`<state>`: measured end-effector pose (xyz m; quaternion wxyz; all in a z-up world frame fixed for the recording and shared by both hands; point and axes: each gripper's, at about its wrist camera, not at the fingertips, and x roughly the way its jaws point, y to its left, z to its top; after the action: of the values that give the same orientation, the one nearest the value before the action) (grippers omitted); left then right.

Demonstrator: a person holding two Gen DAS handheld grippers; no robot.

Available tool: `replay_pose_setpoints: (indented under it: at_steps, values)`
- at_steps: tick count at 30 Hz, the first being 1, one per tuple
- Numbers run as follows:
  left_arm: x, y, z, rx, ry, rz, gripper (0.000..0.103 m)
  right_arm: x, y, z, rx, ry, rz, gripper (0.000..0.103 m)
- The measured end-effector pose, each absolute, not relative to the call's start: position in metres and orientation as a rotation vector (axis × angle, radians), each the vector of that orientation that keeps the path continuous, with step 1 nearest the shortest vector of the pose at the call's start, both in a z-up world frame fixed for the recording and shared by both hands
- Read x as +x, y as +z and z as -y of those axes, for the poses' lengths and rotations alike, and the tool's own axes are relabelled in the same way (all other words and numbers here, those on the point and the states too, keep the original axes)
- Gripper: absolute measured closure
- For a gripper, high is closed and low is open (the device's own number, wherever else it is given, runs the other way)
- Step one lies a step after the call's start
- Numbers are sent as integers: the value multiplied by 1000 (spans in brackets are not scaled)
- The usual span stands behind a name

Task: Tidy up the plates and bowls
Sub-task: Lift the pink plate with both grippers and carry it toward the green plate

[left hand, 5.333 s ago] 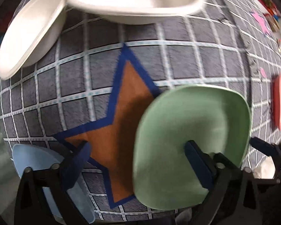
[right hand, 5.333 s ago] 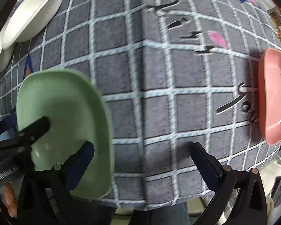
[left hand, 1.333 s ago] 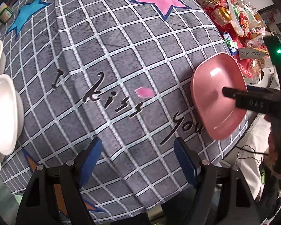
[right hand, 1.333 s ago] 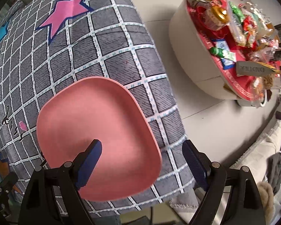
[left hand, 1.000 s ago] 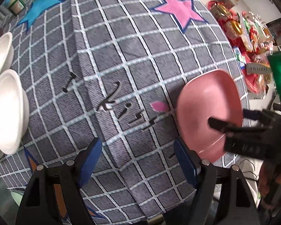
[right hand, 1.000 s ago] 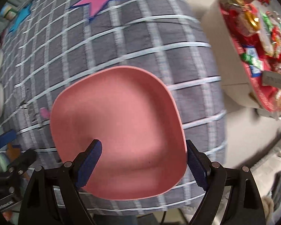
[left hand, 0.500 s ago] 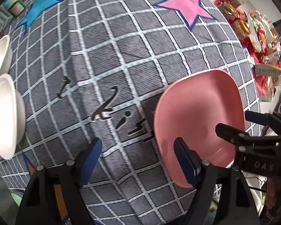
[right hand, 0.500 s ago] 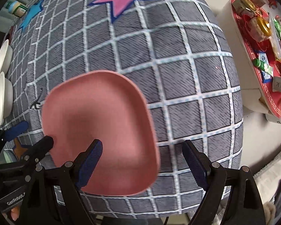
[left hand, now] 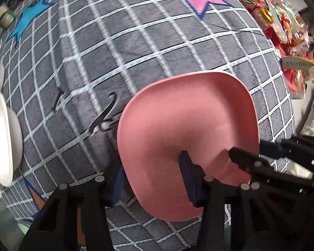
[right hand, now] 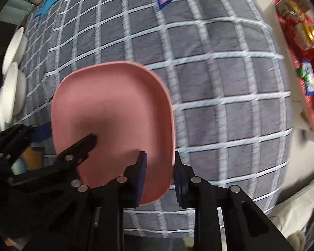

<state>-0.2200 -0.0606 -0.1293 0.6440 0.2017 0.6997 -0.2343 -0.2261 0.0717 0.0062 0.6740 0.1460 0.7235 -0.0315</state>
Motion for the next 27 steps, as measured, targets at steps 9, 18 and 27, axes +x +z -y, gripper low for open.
replay_pose_setpoints:
  at_steps: [9, 18, 27]
  values:
    - [-233, -129, 22, 420, -473, -1616, 50, -251, 20, -170, 320, 0, -1686, 76]
    - [-250, -130, -35, 344, -353, -1638, 50, -269, 31, -284, 230, 108, -1716, 76]
    - [-259, -135, -69, 282, -250, -1648, 50, -286, 41, -400, 134, 218, -1742, 76]
